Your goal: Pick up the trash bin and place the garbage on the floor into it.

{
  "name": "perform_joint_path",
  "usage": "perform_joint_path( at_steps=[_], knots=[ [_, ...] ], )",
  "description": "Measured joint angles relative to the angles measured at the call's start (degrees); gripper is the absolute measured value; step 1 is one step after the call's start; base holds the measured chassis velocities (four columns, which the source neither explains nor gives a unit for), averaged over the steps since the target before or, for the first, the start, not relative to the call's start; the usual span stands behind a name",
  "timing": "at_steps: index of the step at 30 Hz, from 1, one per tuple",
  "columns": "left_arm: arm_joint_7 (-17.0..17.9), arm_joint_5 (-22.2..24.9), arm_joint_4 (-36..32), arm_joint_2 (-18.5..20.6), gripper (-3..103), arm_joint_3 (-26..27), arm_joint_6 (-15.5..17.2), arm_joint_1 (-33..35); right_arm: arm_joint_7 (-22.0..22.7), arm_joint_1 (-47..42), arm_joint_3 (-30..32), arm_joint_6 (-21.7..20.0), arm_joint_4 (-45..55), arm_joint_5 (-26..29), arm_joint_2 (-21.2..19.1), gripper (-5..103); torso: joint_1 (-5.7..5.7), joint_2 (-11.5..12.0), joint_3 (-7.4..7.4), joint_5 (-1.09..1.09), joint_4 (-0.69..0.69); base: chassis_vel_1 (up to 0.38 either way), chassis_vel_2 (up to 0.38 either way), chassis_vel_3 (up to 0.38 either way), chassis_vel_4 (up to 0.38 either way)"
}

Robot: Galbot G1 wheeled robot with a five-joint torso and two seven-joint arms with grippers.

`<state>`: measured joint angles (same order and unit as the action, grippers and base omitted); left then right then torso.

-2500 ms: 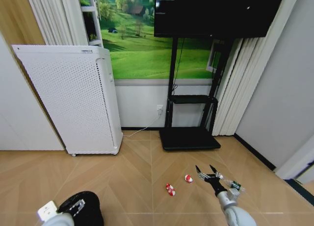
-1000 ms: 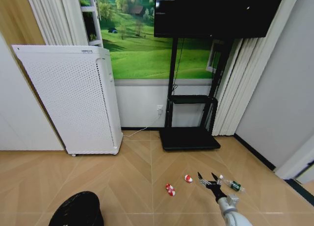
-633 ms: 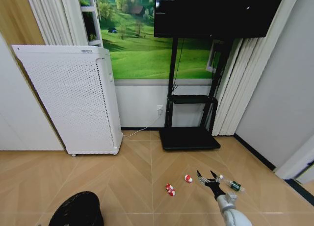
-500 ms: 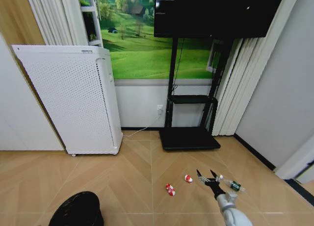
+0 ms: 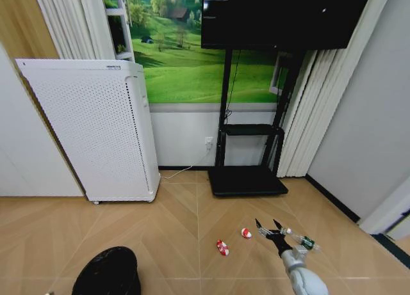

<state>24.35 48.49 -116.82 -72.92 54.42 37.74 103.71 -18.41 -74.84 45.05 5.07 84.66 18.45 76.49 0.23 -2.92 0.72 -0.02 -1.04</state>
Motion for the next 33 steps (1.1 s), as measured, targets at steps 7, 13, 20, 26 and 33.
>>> perform_joint_path(
  at_steps=[7, 13, 20, 26, 33],
  knots=[
    [-9.24, -10.72, 2.84, 1.76, 4, -1.62, -10.61, -6.60, 0.18, 0.19, -0.04, -0.20, -0.20, -0.22, 0.03, 100, 0.00, 0.00, 0.01, 0.00, 0.01, 0.000, 0.000, 0.000, 0.000],
    [-18.43, -18.17, 5.97, 3.34, 4, -4.96, -19.87, -14.06, 0.20, 0.08, 0.00, -0.30, -0.19, -0.20, -0.06, 100, 0.00, 0.00, 0.00, -0.02, -0.01, 0.000, 0.000, 0.000, 0.000],
    [-26.66, -18.54, 13.36, 6.06, 4, -9.93, -24.18, -25.94, 0.39, -0.18, 0.16, -0.11, -0.23, -0.44, 0.62, 100, 0.00, 0.01, 0.01, 0.02, 0.00, 0.000, 0.000, 0.000, 0.000],
    [-29.42, -17.97, 19.18, 8.55, 4, -15.45, -25.28, -36.44, 3.35, 0.17, -0.45, 0.39, -0.05, -1.68, 2.45, 100, 0.00, 0.00, 0.01, 0.02, -0.01, 0.000, 0.000, 0.000, 0.000],
    [-31.63, -17.10, 23.73, 9.92, 4, -20.91, -26.07, -42.93, 4.73, 1.00, -1.40, 0.48, -0.05, -3.08, 4.18, 100, 0.00, 0.00, 0.01, 0.03, -0.01, 0.000, 0.000, 0.000, 0.000]
  ],
)
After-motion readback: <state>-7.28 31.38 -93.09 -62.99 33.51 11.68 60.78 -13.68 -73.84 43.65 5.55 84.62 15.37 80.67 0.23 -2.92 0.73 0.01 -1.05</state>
